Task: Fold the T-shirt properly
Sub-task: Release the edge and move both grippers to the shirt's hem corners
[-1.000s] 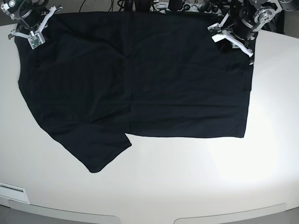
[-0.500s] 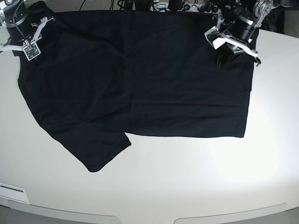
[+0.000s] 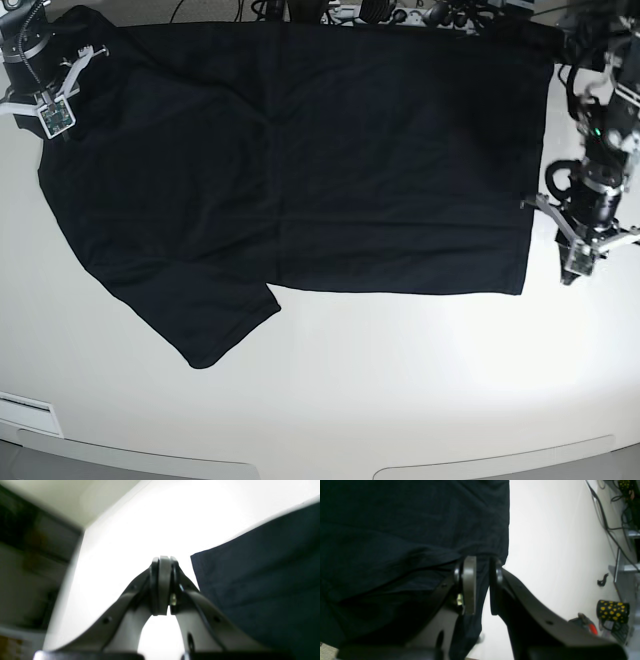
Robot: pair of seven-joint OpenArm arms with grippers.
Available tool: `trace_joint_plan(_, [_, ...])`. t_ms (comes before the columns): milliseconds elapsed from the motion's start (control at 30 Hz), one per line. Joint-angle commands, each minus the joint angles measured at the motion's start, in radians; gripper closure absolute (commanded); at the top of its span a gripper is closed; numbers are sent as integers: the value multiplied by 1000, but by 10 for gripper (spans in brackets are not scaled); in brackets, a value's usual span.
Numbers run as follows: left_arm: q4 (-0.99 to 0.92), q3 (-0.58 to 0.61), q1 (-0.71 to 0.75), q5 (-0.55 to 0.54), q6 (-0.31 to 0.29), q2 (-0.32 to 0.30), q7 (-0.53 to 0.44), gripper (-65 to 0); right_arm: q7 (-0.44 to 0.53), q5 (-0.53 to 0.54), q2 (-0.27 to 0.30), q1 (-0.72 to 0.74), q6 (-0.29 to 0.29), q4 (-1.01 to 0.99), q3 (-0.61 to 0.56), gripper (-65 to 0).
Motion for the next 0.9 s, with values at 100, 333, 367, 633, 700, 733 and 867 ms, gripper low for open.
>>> trace_joint_plan(100, [-319,-64,-185,-284,-282,48,-14,0,19,-5,11,-4,-10,14,11,-124])
trace_joint_plan(333, [-797,-64,-436,-607,-535,130,254,-237,27,-5,11,-4,-11,14,11,-124])
trace_joint_plan(367, [-846,-64,-463,-635,-589,142,298,-307,36,-5,11,-4,-11,14,11,-124])
trace_joint_plan(633, [-983,28,-560,-717,-672,228,460,-329,76,-5,12,-3,-11,14,11,-124])
trace_joint_plan(700, [-983,63,-565,-718,-673,245,486,-329,76,-5,12,-3,-11,14,11,-124])
trace_joint_plan(733, [-983,79,-565,-717,-674,252,496,-329,76,-5,12,-3,-11,14,11,-124])
trace_joint_plan(867, [-983,119,-565,-718,-679,271,537,-314,81,-5,12,0,-11,14,11,-124])
